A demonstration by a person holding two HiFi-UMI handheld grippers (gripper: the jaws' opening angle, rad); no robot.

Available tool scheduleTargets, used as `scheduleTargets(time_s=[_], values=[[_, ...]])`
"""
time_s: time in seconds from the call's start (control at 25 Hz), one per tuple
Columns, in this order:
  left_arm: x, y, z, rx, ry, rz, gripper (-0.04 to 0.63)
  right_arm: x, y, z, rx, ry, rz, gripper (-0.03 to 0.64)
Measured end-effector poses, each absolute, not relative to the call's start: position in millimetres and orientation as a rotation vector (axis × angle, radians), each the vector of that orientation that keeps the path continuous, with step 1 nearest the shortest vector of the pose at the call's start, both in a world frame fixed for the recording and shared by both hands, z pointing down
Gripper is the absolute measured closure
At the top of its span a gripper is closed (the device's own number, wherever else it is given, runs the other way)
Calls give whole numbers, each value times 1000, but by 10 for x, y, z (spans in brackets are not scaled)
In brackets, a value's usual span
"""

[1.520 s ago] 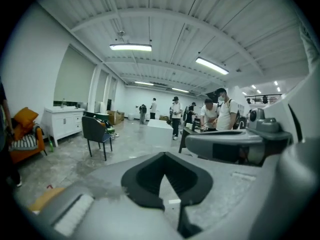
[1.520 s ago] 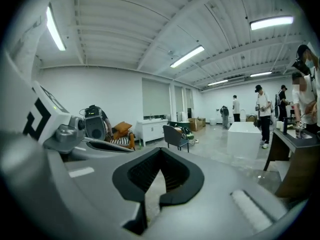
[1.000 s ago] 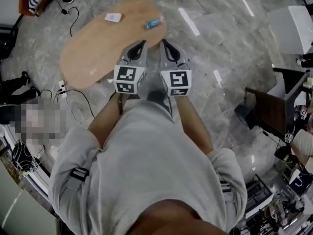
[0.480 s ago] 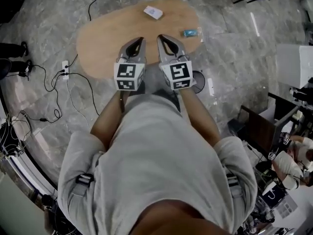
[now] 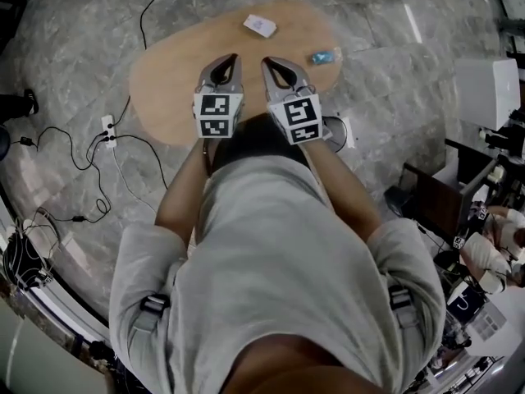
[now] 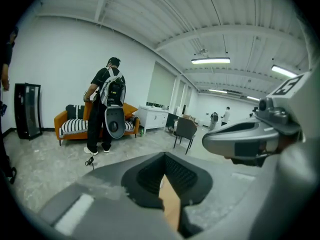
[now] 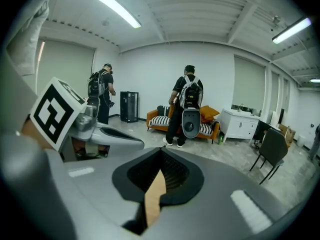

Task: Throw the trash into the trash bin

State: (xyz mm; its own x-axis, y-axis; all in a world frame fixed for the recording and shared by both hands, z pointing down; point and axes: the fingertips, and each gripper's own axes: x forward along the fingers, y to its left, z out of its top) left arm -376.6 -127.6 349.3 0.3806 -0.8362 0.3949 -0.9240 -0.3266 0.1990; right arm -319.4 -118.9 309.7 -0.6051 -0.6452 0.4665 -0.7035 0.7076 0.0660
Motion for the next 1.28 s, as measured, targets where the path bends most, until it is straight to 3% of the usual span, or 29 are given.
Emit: scheduleTargets(time_s=[0.4,1.28], values=[[-3780,-1829,3991,2248,-1435,323,577,-3132,-1791,3786,1082,-2351,372,609],[-3353,-3371,6247,2109,-1224,620,577,-2837,-3216,6079,1157,-2200,798,609]])
